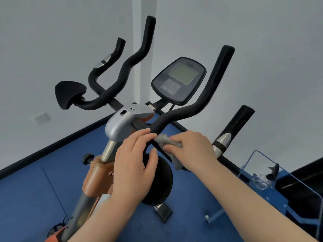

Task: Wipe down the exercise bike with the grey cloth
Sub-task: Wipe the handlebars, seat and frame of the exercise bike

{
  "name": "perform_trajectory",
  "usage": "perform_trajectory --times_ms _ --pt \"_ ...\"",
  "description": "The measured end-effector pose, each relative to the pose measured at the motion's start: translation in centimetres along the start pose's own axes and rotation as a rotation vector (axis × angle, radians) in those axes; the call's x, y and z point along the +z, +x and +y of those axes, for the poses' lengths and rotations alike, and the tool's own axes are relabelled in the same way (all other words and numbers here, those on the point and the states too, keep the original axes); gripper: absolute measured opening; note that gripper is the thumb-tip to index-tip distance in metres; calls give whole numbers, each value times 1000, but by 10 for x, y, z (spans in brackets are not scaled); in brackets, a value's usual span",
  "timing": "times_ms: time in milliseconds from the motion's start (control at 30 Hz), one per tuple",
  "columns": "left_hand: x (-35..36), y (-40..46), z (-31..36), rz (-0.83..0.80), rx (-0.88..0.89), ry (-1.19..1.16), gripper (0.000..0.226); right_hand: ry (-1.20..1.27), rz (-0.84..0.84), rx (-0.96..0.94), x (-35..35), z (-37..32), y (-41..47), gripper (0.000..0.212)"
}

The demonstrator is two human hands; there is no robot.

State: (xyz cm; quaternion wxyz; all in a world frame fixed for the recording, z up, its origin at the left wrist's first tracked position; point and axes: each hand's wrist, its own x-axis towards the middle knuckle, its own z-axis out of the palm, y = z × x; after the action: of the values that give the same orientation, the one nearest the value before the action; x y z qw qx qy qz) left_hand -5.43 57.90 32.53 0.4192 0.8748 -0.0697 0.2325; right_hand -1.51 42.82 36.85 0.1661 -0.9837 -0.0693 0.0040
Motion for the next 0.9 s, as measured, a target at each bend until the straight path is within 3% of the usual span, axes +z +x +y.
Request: perform_trajectory --times_ms 67,133,200,300,400,467,567,633,733,900 --pt "1 4 0 -16 10 12 31 64 4 -3 1 -6 5 25" --pt "1 5 -2 -39 11 25 32 -79 54 -67 5 4 -12 23" --pt "1 4 -2 -57 21 45 32 -213 140 -178 10 18 -42 22" --pt "0 6 2 -95 33 53 32 -116 145 -360 -2 46 -63 25" --pt "0 13 14 -160 98 25 30 -184 266 -517 -19 86 -58 23" --pt "7 21 25 -203 153 -33 28 -151 387 -448 -16 94 -53 25" --pt "22 28 39 -263 182 -105 24 98 627 -197 18 77 -58 25" --pt "29 29 41 -283 172 -94 25 147 684 -229 41 71 -66 23" --pt "32 27 37 -296 220 -6 22 12 641 -355 25 92 -63 24" --pt "32 25 38 -310 204 53 19 -175 848 -47 -22 111 -34 23"
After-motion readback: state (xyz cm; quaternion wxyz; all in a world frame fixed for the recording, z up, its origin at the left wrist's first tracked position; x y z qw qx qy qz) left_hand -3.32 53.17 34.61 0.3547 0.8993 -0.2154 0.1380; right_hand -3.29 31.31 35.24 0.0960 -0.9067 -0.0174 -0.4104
